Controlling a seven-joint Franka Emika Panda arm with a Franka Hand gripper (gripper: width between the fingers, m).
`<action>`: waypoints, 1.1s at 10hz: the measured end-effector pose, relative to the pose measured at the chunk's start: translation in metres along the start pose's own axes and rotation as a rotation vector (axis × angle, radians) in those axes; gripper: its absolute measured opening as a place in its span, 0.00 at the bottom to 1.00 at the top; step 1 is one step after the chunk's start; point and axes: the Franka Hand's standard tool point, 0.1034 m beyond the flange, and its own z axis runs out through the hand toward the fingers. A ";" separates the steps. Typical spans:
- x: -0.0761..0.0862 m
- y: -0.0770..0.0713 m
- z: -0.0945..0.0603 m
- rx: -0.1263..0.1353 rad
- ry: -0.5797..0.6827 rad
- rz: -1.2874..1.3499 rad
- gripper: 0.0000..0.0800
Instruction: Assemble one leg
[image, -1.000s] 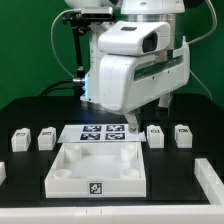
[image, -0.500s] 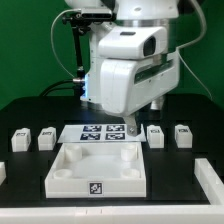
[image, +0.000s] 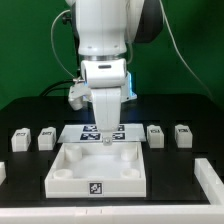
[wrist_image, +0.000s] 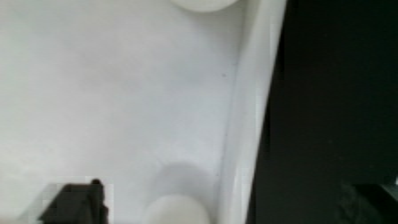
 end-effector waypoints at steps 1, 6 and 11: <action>0.001 -0.004 0.014 0.003 0.008 0.005 0.81; -0.010 -0.007 0.030 0.023 0.017 0.041 0.78; -0.011 -0.006 0.030 0.019 0.016 0.043 0.06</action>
Offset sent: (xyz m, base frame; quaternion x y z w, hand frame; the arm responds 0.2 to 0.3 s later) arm 0.0012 -0.0077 -0.0290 -0.0039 0.0313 0.0340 0.9989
